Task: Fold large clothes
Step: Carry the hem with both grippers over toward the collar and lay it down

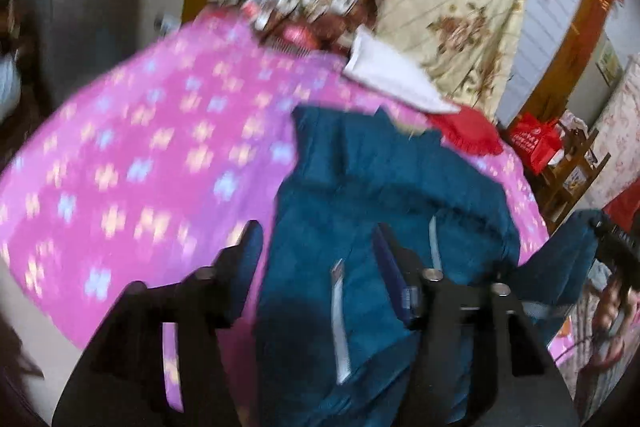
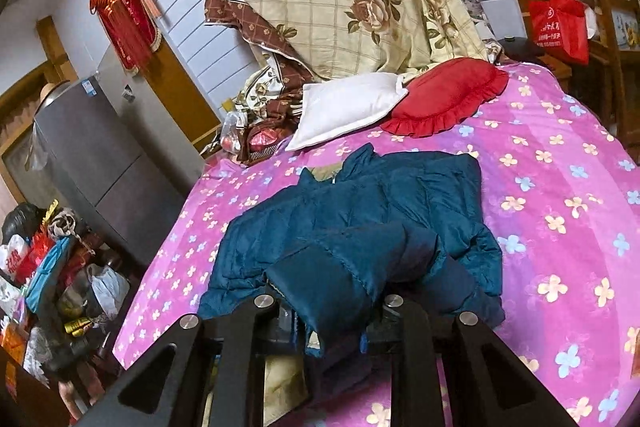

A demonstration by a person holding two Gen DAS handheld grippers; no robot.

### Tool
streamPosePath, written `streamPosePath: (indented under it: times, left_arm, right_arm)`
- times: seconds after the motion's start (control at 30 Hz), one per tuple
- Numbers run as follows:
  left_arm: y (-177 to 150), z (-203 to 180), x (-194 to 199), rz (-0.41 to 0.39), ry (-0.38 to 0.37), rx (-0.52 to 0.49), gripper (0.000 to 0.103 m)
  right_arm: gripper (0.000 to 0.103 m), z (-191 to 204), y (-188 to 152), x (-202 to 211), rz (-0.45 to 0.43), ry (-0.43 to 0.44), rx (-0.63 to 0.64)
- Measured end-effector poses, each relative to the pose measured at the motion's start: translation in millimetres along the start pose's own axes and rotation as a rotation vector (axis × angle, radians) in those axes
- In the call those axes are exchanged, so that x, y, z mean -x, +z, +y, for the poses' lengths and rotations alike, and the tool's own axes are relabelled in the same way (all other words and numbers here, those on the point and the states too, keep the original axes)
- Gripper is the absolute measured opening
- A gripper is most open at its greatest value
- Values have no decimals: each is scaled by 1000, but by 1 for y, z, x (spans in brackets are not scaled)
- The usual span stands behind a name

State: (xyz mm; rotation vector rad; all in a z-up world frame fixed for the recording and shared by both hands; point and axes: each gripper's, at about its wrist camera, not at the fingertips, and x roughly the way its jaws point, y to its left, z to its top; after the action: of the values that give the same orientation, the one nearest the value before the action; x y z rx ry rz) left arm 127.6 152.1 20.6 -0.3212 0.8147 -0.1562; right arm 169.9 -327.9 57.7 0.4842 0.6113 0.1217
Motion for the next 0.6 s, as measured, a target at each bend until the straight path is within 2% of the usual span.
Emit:
streamPosePath:
  times: [0.13, 0.2, 0.33, 0.4, 0.53, 0.6]
  left_arm:
    - [-42, 38, -3, 74, 6, 61, 58]
    - [-60, 53, -3, 109, -18, 101, 58]
    - [-86, 68, -9, 178, -167, 171, 59]
    - [-94, 68, -13, 194, -271, 217, 68]
    - [-100, 66, -25, 204, -368, 285, 73]
    - [-105, 59, -34, 234, -428, 299, 76]
  right_arm:
    - [18, -6, -4, 3, 8, -17, -8]
    - [18, -8, -7, 3, 15, -23, -14]
    - [18, -14, -12, 3, 30, -30, -22]
    - [18, -16, -15, 3, 36, -33, -29]
    - [18, -18, -19, 5, 42, -36, -35]
    - [18, -20, -20, 6, 43, -34, -38]
